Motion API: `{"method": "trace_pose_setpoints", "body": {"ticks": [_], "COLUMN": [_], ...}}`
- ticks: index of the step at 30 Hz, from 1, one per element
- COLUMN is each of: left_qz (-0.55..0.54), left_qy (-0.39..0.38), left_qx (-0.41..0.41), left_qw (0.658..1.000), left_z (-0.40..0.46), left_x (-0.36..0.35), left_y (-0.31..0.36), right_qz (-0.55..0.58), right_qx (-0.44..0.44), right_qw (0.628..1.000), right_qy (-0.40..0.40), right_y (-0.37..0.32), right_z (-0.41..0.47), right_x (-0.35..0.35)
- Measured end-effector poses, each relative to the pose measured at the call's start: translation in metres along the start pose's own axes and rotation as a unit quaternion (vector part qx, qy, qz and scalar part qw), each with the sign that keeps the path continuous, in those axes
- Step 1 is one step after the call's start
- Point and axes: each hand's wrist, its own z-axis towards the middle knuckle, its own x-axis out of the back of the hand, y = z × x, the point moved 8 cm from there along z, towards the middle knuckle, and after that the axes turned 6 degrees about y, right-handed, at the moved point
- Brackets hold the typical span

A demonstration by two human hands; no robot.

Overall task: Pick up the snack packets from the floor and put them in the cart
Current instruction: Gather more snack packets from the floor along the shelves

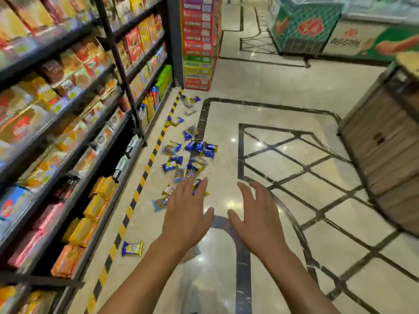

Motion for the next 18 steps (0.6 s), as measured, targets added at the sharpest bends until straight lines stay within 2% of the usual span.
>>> {"method": "trace_pose_setpoints", "body": {"ticks": [8, 18], "left_qz": [-0.010, 0.045], "left_qy": [-0.008, -0.021], "left_qx": [-0.034, -0.027], "left_qw": [0.999, 0.998], "left_z": [0.104, 0.247], "left_x": [-0.012, -0.067], "left_y": [0.012, 0.067], "right_qz": [-0.031, 0.007], "right_qx": [-0.039, -0.055], "right_qw": [0.998, 0.996], "right_qy": [0.026, 0.072], "right_y": [0.045, 0.143], "right_z": [0.086, 0.233], "right_x": [0.008, 0.004]}}
